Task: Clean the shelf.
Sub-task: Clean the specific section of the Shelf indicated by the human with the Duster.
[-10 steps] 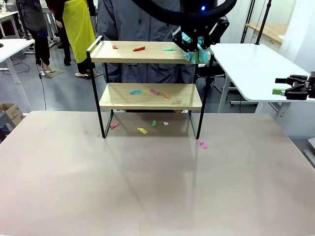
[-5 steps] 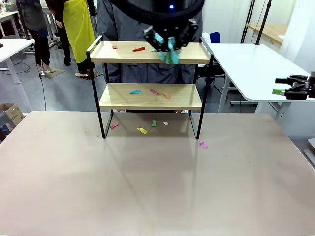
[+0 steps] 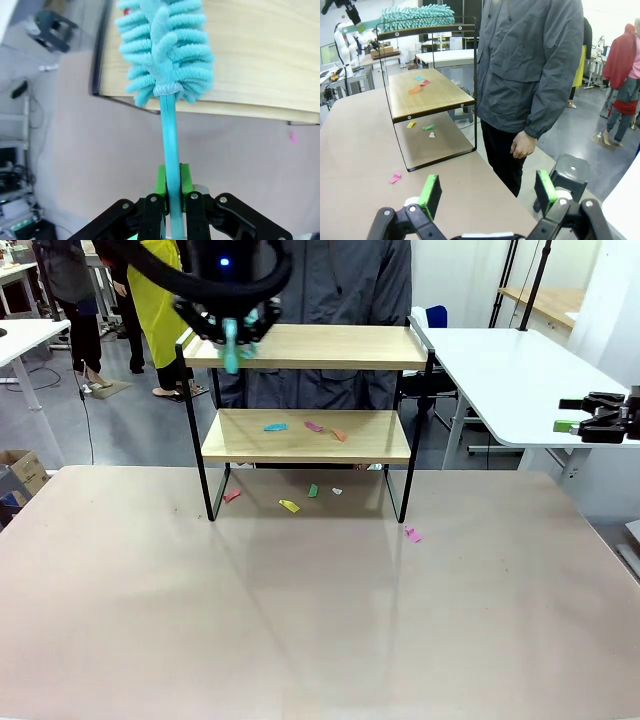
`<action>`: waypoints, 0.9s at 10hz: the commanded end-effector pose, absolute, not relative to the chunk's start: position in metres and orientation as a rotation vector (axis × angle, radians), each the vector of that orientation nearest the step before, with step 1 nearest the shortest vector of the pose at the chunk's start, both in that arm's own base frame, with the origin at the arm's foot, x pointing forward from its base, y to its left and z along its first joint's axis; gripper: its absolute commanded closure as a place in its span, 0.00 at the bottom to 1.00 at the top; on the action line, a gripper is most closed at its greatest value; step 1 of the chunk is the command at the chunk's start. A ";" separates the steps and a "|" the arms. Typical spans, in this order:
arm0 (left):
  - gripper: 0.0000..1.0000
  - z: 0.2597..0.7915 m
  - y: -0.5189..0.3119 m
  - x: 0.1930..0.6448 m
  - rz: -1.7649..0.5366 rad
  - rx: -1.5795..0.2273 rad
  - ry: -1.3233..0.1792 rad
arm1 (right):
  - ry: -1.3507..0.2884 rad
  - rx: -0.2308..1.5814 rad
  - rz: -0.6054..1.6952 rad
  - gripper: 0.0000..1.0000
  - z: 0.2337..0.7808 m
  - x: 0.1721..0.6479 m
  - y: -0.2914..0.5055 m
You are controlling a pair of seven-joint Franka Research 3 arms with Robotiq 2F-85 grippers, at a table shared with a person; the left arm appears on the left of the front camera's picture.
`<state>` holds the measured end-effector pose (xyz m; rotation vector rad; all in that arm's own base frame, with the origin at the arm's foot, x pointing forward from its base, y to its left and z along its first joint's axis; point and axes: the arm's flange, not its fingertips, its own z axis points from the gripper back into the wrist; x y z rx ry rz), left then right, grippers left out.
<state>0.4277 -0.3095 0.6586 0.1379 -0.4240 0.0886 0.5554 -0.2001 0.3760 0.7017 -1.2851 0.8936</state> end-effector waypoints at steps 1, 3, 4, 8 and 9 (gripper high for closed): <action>0.87 0.661 -0.305 0.405 0.064 0.336 -0.535 | -1.284 0.699 0.899 0.00 0.378 0.555 -0.198; 0.87 0.672 -0.312 0.394 0.017 0.420 -0.602 | -1.284 0.699 0.899 0.00 0.378 0.555 -0.198; 0.87 0.679 -0.316 0.389 -0.016 0.433 -0.633 | -1.284 0.699 0.899 0.00 0.378 0.555 -0.198; 0.87 0.687 -0.317 0.382 -0.061 0.295 -0.618 | -1.284 0.699 0.899 0.00 0.378 0.555 -0.198; 0.87 0.684 -0.316 0.385 -0.056 0.275 -0.604 | -1.284 0.699 0.899 0.00 0.378 0.555 -0.198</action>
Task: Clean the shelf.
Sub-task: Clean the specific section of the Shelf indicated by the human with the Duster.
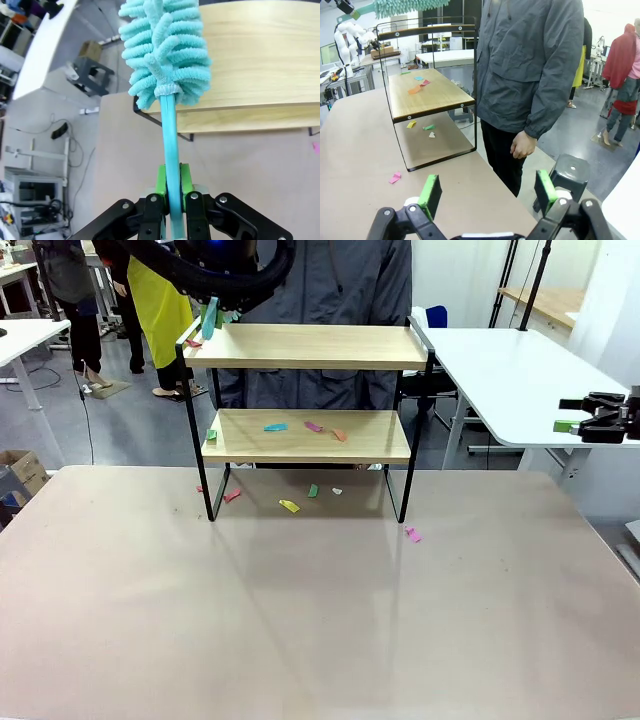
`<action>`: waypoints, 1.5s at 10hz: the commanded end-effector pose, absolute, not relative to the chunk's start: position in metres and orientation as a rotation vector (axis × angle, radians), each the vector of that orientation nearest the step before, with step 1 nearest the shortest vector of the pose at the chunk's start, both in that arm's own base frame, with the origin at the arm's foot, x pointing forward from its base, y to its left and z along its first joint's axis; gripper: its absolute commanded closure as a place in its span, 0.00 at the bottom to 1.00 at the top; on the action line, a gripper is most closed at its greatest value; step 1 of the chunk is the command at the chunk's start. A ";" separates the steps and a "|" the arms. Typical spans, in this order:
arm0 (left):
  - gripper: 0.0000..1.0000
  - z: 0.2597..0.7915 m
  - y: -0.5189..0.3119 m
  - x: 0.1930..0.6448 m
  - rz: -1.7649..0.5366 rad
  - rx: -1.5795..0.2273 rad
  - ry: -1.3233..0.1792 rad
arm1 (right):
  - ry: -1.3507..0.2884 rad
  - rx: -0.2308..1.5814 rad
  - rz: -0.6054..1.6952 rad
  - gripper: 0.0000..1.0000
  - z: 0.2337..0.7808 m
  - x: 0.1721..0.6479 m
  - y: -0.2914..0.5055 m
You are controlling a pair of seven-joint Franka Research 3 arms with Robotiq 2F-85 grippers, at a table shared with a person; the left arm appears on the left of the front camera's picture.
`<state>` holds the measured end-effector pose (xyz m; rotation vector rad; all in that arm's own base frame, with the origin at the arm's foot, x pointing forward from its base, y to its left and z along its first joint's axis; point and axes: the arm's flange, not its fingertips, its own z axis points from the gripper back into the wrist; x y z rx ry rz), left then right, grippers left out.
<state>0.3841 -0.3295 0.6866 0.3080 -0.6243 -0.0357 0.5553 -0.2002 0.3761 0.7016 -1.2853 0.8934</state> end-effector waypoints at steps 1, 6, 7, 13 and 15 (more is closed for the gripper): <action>0.87 0.682 -0.314 0.388 -0.051 0.228 -0.585 | -1.284 0.699 0.899 0.00 0.378 0.555 -0.198; 0.87 0.710 -0.271 0.354 -0.242 -0.108 -0.504 | -1.284 0.699 0.899 0.00 0.378 0.555 -0.198; 0.87 0.717 -0.254 0.338 -0.353 -0.191 -0.470 | -1.284 0.699 0.899 0.00 0.378 0.555 -0.198; 0.87 0.711 -0.180 0.277 -0.798 -0.352 -0.307 | -1.284 0.699 0.899 0.00 0.378 0.555 -0.198; 0.87 0.684 -0.172 0.269 -0.906 -0.211 -0.181 | -1.284 0.699 0.899 0.00 0.378 0.555 -0.198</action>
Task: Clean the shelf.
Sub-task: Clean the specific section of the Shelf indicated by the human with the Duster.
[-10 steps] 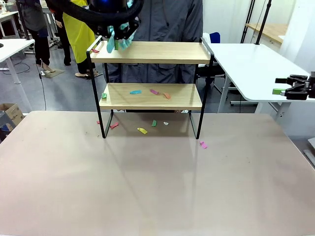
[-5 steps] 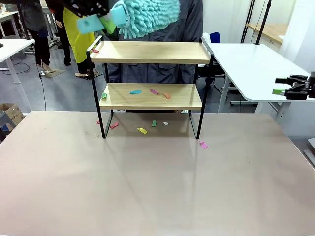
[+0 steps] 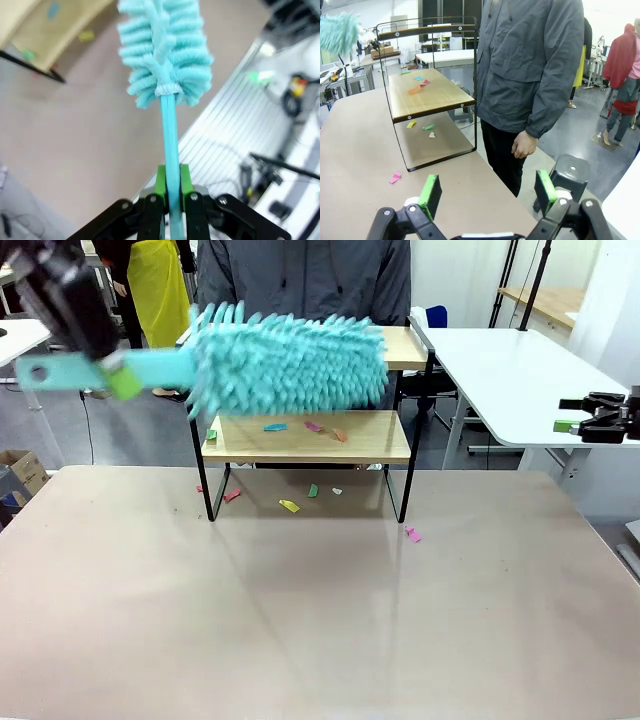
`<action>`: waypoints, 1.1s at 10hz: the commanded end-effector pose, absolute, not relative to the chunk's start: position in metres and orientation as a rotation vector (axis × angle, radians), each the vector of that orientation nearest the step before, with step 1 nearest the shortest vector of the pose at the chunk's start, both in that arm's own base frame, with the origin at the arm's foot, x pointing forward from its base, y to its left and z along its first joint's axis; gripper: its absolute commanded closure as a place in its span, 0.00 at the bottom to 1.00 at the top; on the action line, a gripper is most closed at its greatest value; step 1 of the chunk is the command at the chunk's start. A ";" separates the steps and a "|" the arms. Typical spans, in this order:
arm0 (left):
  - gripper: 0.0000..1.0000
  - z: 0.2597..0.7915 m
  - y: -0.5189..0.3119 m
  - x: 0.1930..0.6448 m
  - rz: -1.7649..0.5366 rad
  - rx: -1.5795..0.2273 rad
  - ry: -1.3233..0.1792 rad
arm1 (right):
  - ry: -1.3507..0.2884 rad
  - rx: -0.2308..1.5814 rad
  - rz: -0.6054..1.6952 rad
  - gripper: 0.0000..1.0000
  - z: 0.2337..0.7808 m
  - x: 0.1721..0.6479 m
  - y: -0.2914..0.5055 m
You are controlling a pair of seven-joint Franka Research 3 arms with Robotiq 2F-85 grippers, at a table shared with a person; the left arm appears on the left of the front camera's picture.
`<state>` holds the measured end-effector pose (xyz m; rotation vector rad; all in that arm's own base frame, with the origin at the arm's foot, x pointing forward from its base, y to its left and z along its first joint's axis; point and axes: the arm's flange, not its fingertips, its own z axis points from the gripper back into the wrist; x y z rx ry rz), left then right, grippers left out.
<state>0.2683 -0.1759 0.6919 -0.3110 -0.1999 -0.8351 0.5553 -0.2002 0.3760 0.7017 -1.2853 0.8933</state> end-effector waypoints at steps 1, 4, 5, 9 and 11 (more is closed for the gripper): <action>0.87 0.667 -0.168 0.268 -0.932 -0.128 -0.104 | -1.284 0.699 0.899 0.00 0.378 0.555 -0.198; 0.87 0.615 -0.172 0.273 -1.055 -0.116 0.105 | -1.284 0.699 0.899 0.00 0.378 0.555 -0.198; 0.87 0.605 -0.179 0.275 -1.090 -0.101 0.155 | -1.284 0.699 0.899 0.00 0.378 0.555 -0.198; 0.87 0.584 -0.193 0.276 -1.086 -0.117 0.196 | -1.284 0.699 0.899 0.00 0.378 0.555 -0.198; 0.87 0.584 -0.193 0.276 -1.086 -0.117 0.196 | -1.284 0.699 0.899 0.00 0.378 0.555 -0.198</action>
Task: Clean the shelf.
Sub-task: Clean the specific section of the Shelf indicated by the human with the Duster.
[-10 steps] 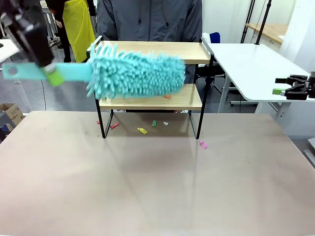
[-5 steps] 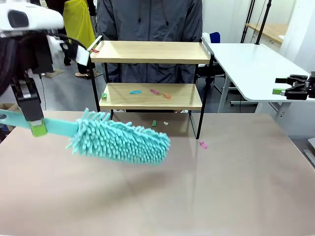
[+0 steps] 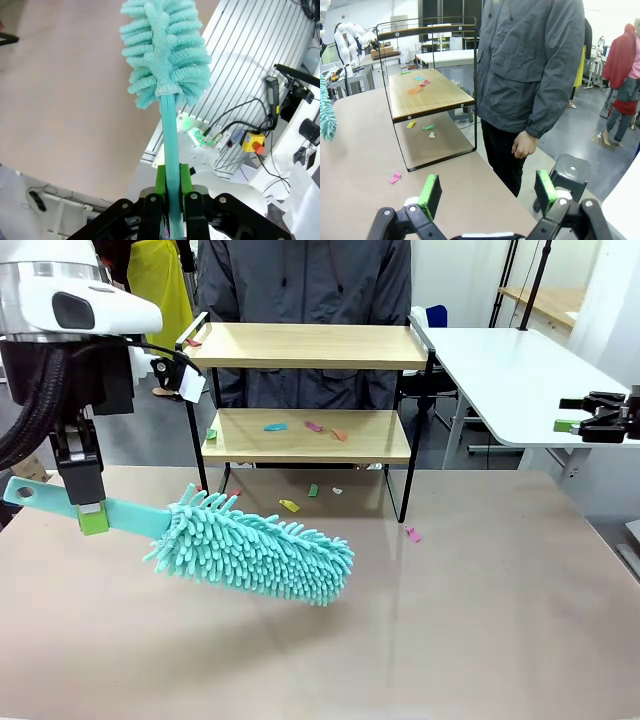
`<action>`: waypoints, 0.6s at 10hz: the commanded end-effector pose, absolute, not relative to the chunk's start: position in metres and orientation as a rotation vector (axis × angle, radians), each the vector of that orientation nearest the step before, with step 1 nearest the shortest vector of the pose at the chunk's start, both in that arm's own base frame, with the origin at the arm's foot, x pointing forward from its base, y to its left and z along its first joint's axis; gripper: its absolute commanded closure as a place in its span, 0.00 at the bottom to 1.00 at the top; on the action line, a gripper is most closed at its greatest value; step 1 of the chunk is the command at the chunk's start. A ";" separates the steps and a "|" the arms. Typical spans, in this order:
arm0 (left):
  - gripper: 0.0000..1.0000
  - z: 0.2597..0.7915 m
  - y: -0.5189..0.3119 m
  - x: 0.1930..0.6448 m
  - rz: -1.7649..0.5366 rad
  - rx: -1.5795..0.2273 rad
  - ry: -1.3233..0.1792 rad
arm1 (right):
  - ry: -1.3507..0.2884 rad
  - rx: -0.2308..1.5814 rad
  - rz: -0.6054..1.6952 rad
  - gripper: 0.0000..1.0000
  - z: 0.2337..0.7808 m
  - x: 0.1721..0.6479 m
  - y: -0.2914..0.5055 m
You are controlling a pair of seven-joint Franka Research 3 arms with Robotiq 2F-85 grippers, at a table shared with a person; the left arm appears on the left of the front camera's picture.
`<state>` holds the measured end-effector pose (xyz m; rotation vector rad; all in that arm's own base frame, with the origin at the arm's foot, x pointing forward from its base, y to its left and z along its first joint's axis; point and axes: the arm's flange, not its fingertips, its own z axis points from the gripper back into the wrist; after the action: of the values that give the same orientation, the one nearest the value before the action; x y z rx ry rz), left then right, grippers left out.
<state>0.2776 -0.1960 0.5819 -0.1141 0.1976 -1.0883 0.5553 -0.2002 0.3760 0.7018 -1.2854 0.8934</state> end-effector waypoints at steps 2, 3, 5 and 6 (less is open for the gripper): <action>0.87 0.584 -0.193 0.276 -1.086 -0.117 0.196 | -1.284 0.699 0.899 0.00 0.378 0.555 -0.198; 0.87 0.584 -0.193 0.276 -1.086 -0.117 0.196 | -1.284 0.699 0.899 0.00 0.378 0.555 -0.198; 0.87 0.584 -0.193 0.276 -1.086 -0.117 0.196 | -1.284 0.699 0.899 0.00 0.378 0.555 -0.198; 0.87 0.584 -0.193 0.276 -1.086 -0.117 0.196 | -1.284 0.699 0.899 0.00 0.378 0.555 -0.198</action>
<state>0.2775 -0.1960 0.5819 -0.1141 0.1976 -1.0882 0.5553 -0.2002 0.3760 0.7018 -1.2854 0.8934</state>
